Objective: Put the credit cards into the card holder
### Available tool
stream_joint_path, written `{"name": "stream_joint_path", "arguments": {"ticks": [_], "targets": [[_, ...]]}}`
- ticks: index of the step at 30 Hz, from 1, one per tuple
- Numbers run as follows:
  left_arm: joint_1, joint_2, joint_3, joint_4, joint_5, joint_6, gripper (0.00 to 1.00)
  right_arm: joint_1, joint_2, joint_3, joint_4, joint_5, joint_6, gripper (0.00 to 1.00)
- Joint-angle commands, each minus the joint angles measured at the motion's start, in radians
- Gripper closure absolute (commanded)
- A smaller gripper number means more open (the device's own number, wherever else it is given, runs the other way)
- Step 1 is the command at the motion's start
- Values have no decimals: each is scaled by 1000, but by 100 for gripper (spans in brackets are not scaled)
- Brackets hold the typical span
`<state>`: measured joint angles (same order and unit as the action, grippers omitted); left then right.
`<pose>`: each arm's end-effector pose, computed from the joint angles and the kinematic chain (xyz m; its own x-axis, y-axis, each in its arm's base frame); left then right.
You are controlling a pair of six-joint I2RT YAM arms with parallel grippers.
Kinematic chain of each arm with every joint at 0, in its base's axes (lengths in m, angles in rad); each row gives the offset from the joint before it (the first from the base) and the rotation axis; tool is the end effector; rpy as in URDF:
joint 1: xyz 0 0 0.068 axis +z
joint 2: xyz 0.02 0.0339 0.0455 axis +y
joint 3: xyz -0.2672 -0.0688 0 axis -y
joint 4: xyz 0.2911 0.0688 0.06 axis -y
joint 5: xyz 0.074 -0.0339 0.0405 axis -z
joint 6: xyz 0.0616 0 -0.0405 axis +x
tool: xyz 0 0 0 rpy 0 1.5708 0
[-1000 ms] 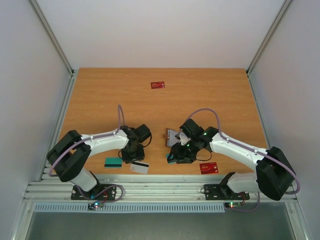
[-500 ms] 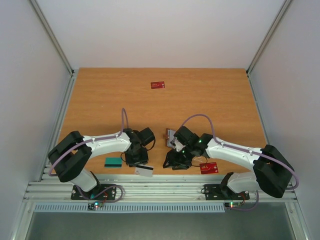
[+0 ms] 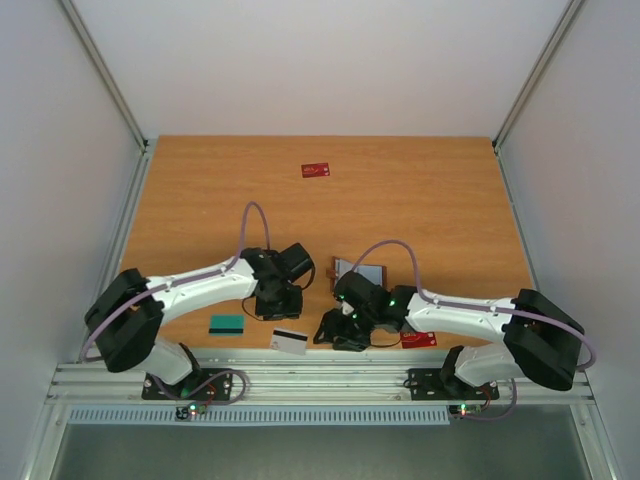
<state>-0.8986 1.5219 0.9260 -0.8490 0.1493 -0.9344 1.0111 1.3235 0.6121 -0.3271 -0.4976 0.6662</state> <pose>0.1787 -0.2393 0.1328 -0.9988 -0.0221 0.0441 -0.0301 0.9816 -0.1887 0.1234 0.2523 0.1176 -0.8993 -0.4126 -0.1448 -0.4038 0.6566 0.6370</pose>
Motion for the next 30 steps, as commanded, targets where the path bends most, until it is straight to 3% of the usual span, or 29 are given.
{"name": "stream_joint_path", "arguments": {"ticks": [1,11,30], "targets": [[-4,-91,24,-85,-24,124,66,76,26,-1,104,134,148,41],[22,-120,-92,-69,-15,253,76,215,169,32,213,253,274,41],[63,-14,-163,38,85,346,83,253,281,48,350,303,322,41]]}}
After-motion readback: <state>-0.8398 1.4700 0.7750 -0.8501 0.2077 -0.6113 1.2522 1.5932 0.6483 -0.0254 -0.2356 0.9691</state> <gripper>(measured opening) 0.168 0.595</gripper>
